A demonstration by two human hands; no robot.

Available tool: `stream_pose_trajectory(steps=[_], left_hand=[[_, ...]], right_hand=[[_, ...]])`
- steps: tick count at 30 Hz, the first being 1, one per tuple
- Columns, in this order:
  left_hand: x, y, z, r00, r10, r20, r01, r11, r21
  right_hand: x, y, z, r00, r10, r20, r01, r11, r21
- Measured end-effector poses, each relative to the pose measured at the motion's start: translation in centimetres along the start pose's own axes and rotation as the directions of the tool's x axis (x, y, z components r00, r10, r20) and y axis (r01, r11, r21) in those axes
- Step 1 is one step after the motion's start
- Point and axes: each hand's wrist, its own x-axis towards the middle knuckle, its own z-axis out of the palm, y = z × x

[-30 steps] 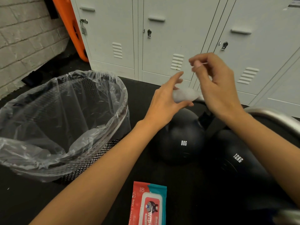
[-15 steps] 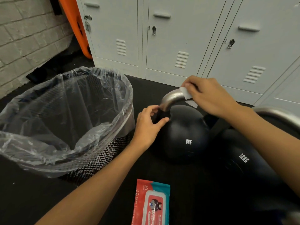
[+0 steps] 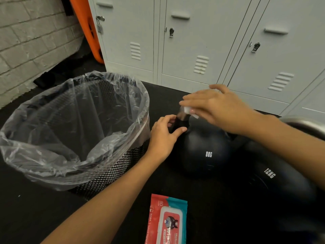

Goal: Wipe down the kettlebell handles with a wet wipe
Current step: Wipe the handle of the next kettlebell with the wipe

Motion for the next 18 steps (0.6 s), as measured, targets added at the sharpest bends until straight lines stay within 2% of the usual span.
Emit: stream_pose_trajectory(steps=[2,4,6,8,11,12,14,15,16,18], left_hand=[[-0.1,0.1,-0.1,1.0,-0.011,0.012,0.012,1.0,-0.015],[-0.2,0.2,-0.2,1.0,-0.022,0.015,0.022,0.999,-0.027],[-0.2,0.2,-0.2,0.999,-0.03,0.015,0.031,0.999,-0.03],[-0.1,0.2,-0.3,0.999,-0.033,0.022,0.034,0.999,-0.026],[-0.1,0.1,-0.3,0.999,-0.037,0.031,0.038,0.999,-0.033],[-0.1,0.1,-0.3,0.999,-0.035,0.029,0.036,0.999,-0.035],[-0.1,-0.1,-0.3,0.999,-0.035,0.019,0.035,0.998,-0.045],[-0.2,-0.1,-0.3,0.999,-0.035,0.012,0.036,0.998,-0.055],[-0.2,-0.1,-0.2,0.999,-0.037,0.007,0.037,0.997,-0.064],[-0.3,-0.1,-0.3,0.999,-0.041,0.001,0.041,0.997,-0.072]], right_hand=[[0.5,0.3,-1.5,0.988,0.125,0.092,-0.133,0.988,0.078],[1.6,0.1,-2.0,0.968,0.19,0.161,-0.199,0.979,0.04],[3.0,-1.2,-1.4,0.968,0.162,0.19,-0.135,0.979,-0.151],[3.6,-2.5,0.3,0.979,0.062,0.196,0.007,0.943,-0.334],[2.9,-2.6,2.1,0.974,-0.064,0.216,0.159,0.873,-0.461],[2.4,-2.1,2.2,0.978,-0.116,0.174,0.186,0.863,-0.47],[1.4,-1.0,1.6,0.982,-0.179,0.066,0.19,0.912,-0.363],[1.2,-0.6,0.7,0.986,-0.161,0.049,0.168,0.945,-0.281],[1.1,-0.4,-0.2,0.992,-0.119,0.051,0.127,0.972,-0.2],[1.5,-0.3,-2.0,0.987,0.081,0.137,-0.078,0.997,-0.022]])
